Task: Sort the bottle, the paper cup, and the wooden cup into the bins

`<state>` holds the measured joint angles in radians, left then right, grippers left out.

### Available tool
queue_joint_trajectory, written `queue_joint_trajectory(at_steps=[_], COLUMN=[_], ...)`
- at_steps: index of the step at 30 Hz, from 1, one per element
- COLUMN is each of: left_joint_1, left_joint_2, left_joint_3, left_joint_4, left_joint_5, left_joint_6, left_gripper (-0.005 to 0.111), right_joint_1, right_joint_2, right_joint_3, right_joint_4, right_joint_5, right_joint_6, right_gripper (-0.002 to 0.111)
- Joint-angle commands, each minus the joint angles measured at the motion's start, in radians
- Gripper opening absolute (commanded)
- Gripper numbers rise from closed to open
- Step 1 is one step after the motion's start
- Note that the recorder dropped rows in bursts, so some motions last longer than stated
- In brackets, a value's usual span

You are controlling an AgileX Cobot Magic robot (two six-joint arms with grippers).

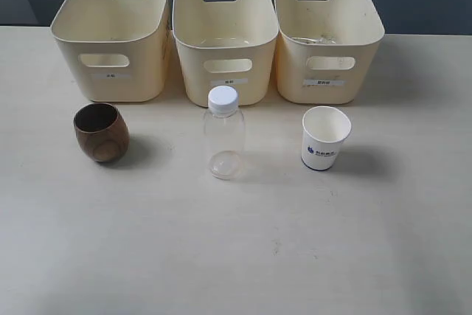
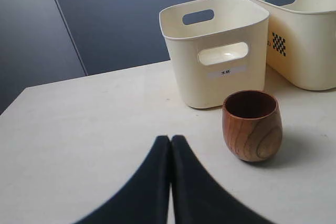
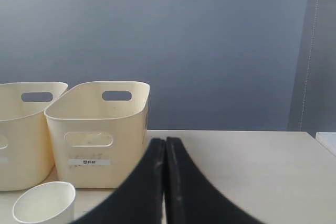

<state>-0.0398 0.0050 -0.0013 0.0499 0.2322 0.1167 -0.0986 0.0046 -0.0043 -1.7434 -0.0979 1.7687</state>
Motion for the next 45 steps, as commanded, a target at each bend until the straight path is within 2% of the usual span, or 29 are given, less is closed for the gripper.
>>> queue_joint_trajectory(at_steps=[1, 27, 33, 39, 45], left_joint_1=[-0.003, -0.003, -0.003, -0.003, -0.003], left_joint_2=[-0.005, -0.005, -0.005, -0.005, -0.005], left_joint_3=[0.001, 0.001, 0.001, 0.001, 0.001], left_joint_4=[-0.003, -0.003, -0.003, -0.003, -0.003], left_joint_5=[-0.001, -0.001, -0.001, -0.001, -0.001], left_joint_6=[-0.002, -0.002, -0.002, -0.002, -0.002], left_gripper=[0.0, 0.0, 0.0, 0.0, 0.0], right_joint_1=[-0.006, -0.006, -0.006, -0.006, -0.006], right_joint_2=[-0.005, -0.005, -0.005, -0.005, -0.005], right_joint_3=[0.004, 0.004, 0.004, 0.004, 0.004], right_joint_4=[-0.001, 0.014, 0.409, 0.422, 0.401], right_joint_5=[0.008, 0.004, -0.161, -0.226, -0.434], right_joint_6=[-0.009, 0.0, 0.226, 0.22, 0.216], right_gripper=[-0.001, -0.001, -0.001, -0.001, -0.001])
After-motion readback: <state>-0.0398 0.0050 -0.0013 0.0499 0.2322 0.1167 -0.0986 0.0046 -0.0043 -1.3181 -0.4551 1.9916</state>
